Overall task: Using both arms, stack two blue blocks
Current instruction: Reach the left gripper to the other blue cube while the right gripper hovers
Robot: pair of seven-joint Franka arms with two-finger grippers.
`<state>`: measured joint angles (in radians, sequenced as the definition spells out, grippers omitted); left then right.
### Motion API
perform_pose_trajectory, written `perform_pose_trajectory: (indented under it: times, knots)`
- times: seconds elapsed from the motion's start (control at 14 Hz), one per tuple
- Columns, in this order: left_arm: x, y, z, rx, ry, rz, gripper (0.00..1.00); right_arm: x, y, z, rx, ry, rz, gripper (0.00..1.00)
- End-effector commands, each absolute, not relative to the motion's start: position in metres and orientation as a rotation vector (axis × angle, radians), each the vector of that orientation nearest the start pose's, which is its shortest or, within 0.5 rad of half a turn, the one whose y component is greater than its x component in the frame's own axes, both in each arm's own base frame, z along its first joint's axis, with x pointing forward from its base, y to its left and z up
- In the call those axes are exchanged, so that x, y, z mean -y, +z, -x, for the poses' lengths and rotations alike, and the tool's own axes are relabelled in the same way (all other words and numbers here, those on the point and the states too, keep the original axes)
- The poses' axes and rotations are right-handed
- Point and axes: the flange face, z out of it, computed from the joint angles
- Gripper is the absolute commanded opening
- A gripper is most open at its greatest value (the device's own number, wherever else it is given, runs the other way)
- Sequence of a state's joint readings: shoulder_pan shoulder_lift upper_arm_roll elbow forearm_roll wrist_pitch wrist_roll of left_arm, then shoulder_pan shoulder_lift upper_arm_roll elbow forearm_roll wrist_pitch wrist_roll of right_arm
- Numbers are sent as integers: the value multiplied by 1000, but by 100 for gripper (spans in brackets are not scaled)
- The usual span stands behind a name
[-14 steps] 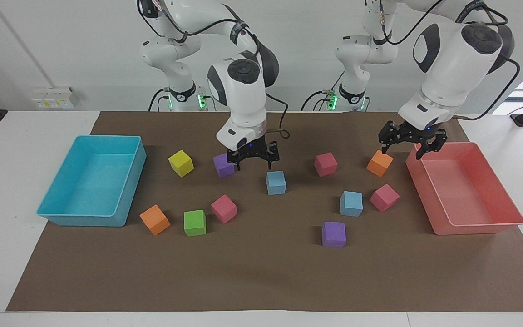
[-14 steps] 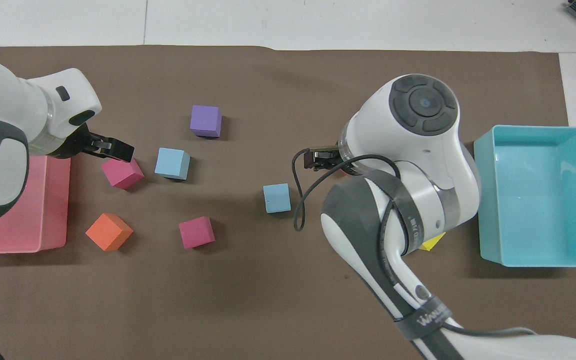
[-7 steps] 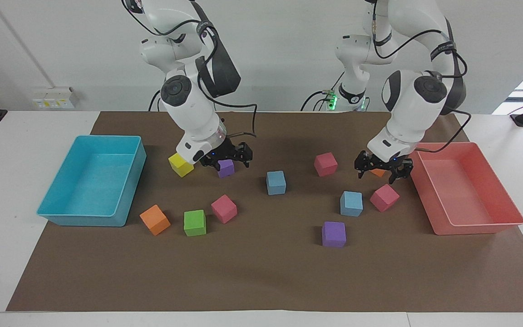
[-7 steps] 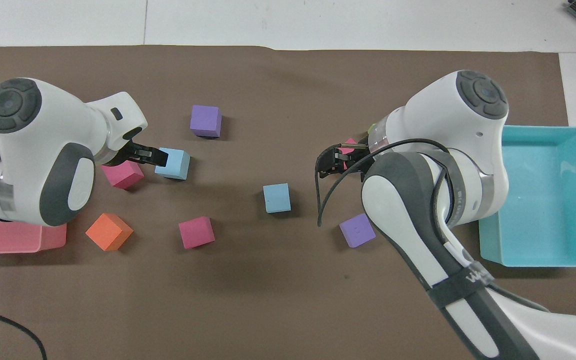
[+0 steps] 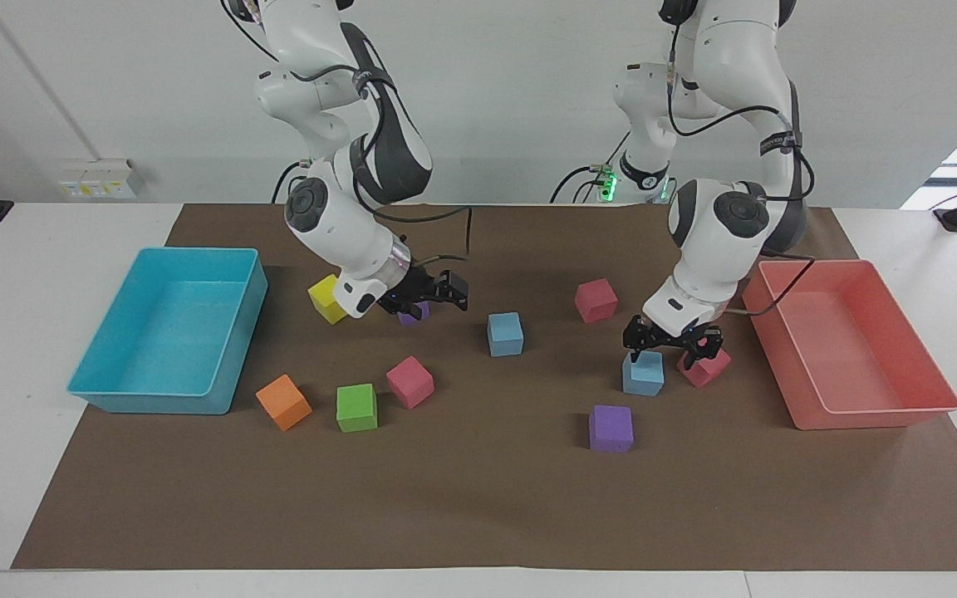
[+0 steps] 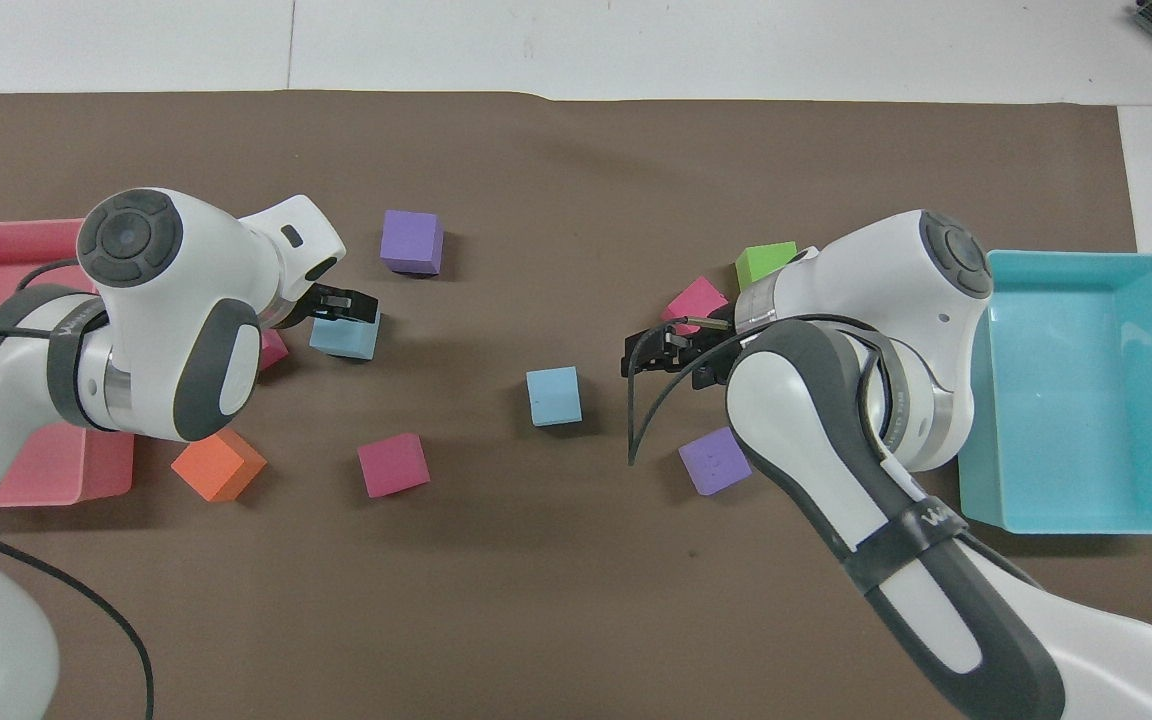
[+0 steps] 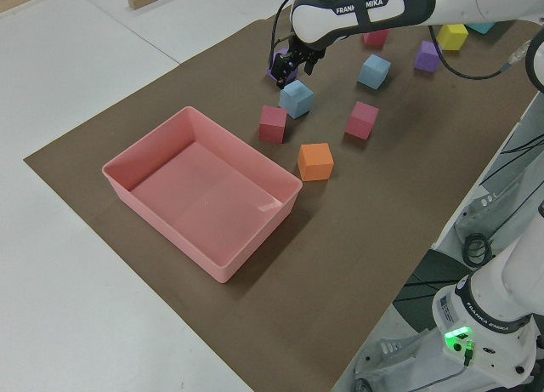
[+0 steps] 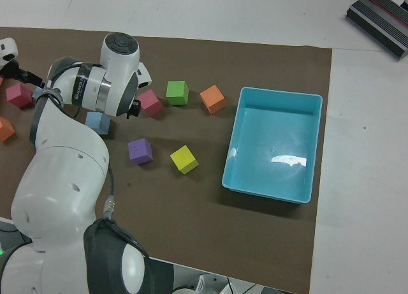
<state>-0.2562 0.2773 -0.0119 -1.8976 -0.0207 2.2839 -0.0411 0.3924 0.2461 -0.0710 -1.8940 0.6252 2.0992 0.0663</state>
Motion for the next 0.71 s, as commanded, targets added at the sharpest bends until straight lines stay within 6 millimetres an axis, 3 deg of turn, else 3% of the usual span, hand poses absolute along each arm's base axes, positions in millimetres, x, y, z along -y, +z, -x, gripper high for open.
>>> perform_pose_trajectory:
  times: [0.0, 0.21, 0.5, 0.64]
  knots:
    - [168, 359, -599, -302, -177, 3152, 100, -223, 350, -567, -82, 167, 2557, 96]
    - [165, 352, -598, -284, -213, 3155, 100, -226, 327, -569, -81, 148, 2541, 70]
    - [169, 328, -601, -206, -219, 3165, 100, -228, 308, -567, -123, 181, 2486, 0]
    - [176, 324, -598, -213, -214, 3165, 100, -227, 306, -565, -140, 190, 2475, 0]
